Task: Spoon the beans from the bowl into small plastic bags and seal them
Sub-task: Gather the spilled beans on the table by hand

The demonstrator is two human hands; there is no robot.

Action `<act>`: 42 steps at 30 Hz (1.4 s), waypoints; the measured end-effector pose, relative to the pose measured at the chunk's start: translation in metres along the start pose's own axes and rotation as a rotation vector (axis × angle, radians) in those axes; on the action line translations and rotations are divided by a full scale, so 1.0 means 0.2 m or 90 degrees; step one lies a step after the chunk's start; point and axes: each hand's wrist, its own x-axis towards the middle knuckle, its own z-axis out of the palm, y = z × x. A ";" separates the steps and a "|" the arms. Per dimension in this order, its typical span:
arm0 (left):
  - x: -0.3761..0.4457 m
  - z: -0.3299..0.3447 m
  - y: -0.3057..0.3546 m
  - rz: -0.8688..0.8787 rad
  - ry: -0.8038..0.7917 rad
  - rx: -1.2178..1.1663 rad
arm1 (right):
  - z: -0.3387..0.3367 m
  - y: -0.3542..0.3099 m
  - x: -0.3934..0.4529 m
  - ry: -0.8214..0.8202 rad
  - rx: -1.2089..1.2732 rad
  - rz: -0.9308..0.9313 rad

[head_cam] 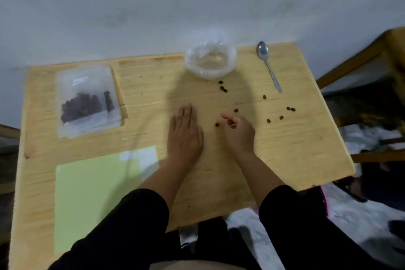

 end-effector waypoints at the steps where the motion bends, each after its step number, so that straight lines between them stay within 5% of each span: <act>1: -0.01 0.01 0.00 0.006 0.003 0.004 | 0.00 0.03 -0.03 0.003 -0.010 -0.009; 15: -0.01 0.00 0.00 0.016 0.011 0.026 | 0.07 0.08 -0.08 0.017 -0.086 -0.101; 29: -0.08 0.05 0.17 0.089 -0.049 -0.023 | -0.13 0.21 -0.23 0.101 0.283 0.186; 42: -0.11 0.12 0.27 0.089 -0.035 -0.012 | -0.23 0.30 -0.17 0.134 -0.001 0.034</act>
